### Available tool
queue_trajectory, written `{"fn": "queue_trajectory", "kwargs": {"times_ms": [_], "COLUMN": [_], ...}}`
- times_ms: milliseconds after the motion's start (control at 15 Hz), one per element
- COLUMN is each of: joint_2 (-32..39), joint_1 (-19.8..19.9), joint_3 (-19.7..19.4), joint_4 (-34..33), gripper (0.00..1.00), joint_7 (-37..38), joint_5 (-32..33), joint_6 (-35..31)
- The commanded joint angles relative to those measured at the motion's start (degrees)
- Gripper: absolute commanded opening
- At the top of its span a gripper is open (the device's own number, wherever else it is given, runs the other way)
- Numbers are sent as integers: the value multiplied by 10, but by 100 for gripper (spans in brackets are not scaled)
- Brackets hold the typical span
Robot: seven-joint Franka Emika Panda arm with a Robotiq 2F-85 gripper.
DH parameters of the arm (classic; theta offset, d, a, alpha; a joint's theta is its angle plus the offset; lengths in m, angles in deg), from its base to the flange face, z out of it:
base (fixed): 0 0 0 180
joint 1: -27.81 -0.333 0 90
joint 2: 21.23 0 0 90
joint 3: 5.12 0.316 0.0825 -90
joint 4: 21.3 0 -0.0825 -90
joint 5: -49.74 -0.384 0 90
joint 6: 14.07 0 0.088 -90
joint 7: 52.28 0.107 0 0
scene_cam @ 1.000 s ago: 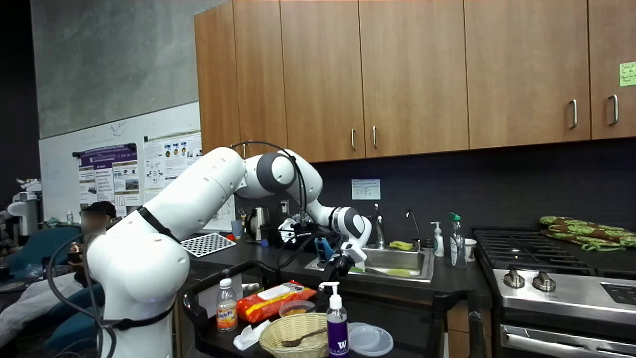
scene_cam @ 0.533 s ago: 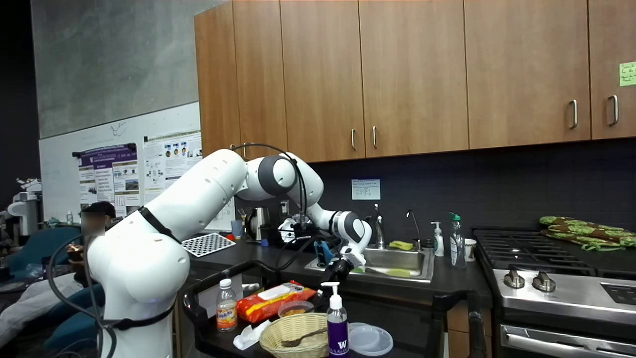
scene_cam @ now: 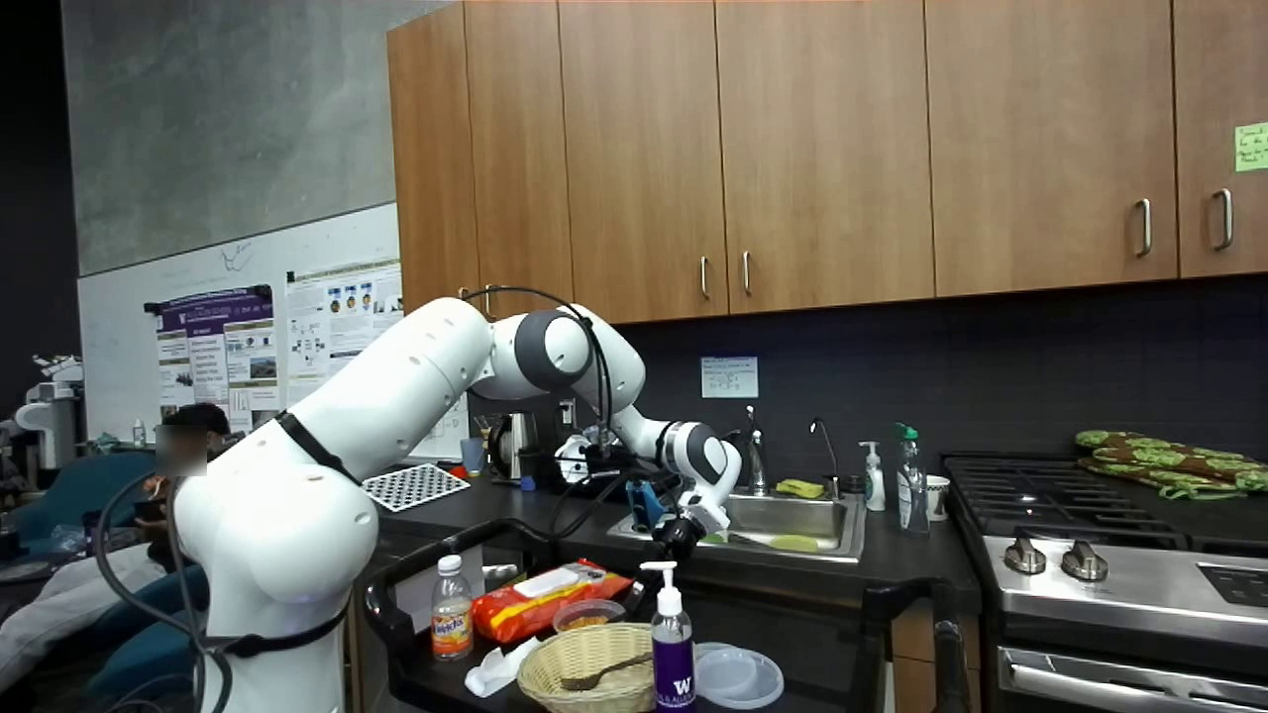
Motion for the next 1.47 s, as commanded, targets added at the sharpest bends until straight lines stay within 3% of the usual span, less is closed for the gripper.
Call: {"fn": "queue_trajectory", "kwargs": {"times_ms": [0, 200, 667, 1067, 1400], "joint_2": [1, -4, -31, -72, -109], "joint_1": [1, -1, -13, -39, -47], "joint_3": [0, 0, 7, 11, 7], "joint_4": [-10, -5, 10, 25, 76], "gripper": [8, 0, 1, 1, 1], "joint_7": [5, 6, 5, 1, 0], "joint_5": [-10, -10, -14, 2, 29], "joint_6": [12, 6, -33, -130, -212]}}
